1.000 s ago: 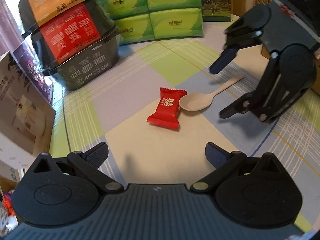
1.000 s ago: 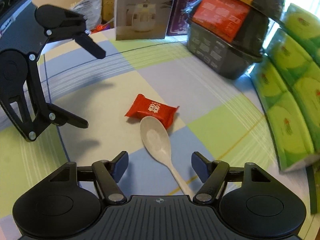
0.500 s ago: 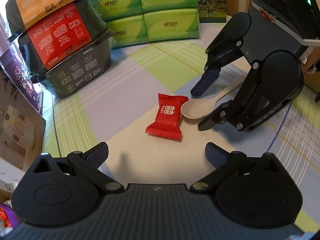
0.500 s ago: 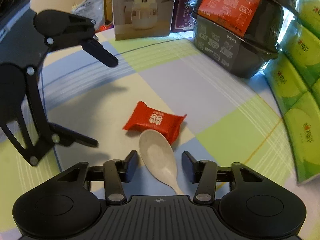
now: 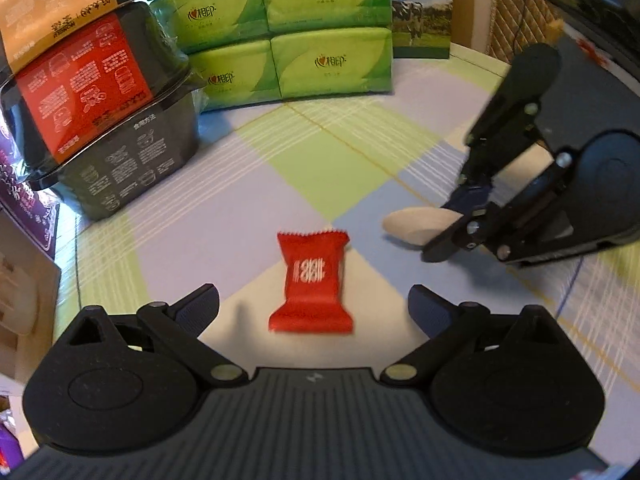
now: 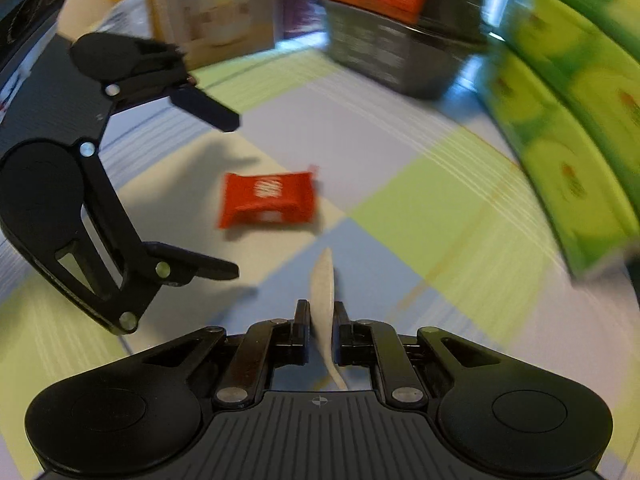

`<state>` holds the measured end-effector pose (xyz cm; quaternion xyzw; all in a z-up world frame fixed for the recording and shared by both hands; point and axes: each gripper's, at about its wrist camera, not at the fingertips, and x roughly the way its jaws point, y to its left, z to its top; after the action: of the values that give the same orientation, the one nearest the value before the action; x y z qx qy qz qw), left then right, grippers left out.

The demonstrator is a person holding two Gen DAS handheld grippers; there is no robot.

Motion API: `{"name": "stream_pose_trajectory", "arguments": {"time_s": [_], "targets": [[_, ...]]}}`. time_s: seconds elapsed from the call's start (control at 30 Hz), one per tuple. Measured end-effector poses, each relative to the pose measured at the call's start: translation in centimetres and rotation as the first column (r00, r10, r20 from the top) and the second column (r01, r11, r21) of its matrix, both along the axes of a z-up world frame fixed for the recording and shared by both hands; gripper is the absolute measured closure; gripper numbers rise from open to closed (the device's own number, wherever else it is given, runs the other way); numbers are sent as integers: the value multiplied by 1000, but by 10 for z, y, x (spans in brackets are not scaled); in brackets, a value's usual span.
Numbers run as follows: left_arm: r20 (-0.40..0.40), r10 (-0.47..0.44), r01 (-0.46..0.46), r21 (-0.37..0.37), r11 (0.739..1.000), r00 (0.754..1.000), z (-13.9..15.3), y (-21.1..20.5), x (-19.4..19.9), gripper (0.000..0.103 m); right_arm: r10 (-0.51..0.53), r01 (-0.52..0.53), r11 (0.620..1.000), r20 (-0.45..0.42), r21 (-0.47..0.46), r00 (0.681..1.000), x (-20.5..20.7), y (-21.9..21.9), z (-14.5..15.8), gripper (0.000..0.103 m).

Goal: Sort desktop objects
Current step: 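Grasp the red candy packet with left tool while right tool grasps white spoon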

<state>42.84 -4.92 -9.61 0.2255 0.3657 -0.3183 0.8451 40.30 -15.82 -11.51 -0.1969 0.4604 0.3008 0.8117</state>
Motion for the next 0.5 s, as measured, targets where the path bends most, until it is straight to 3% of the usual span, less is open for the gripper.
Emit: {"name": "stream_pose_trajectory", "arguments": {"time_s": [0.1,0.23,0.3,0.47,0.5], "targets": [[-7,35,-35,-2,999,999,-3,-11,7,12,-63,63,998,-9,7,998,0,-11,0,96],[-31,82,-82,9,997,996,-8,-20,16,34,-132,133,990,-27,36,991,-6,-26,2,96],[-39,95,-95,12,995,995,-9,-22,16,40,-153,154,987,-32,43,988,-10,-30,3,96],[-70,174,-175,-6,985,982,-5,-20,7,79,-229,236,968,-77,84,970,-18,-42,6,96],[-85,198,-199,-11,980,977,-4,-19,4,79,-247,255,962,-92,96,965,-20,-45,7,96]]}}
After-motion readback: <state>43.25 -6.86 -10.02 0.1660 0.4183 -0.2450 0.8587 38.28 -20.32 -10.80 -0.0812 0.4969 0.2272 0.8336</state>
